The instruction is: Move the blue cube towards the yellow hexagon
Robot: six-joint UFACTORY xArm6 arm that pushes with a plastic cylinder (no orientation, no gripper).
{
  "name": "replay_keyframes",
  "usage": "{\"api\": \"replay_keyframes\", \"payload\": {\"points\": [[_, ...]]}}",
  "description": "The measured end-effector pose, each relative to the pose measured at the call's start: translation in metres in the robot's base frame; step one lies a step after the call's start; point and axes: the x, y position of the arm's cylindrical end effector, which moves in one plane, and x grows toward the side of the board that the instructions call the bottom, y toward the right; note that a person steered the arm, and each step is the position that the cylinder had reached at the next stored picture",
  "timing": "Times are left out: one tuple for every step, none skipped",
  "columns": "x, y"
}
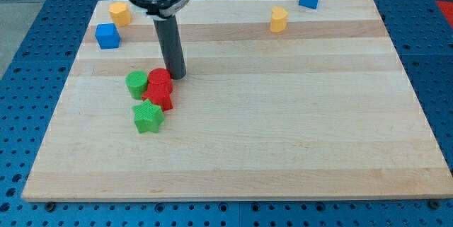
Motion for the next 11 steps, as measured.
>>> {"api": "replay_keyframes", "payload": {"points": [[0.01,0.01],[-0.001,0.046],[-0.011,0.106],[-0.027,0.153],[-0.028,0.137],[-0.028,0.134],[-0.028,0.131],[-0.028,0.126],[-0.029,0.106],[-0.034,0.076],[-0.027,0.019]]}}
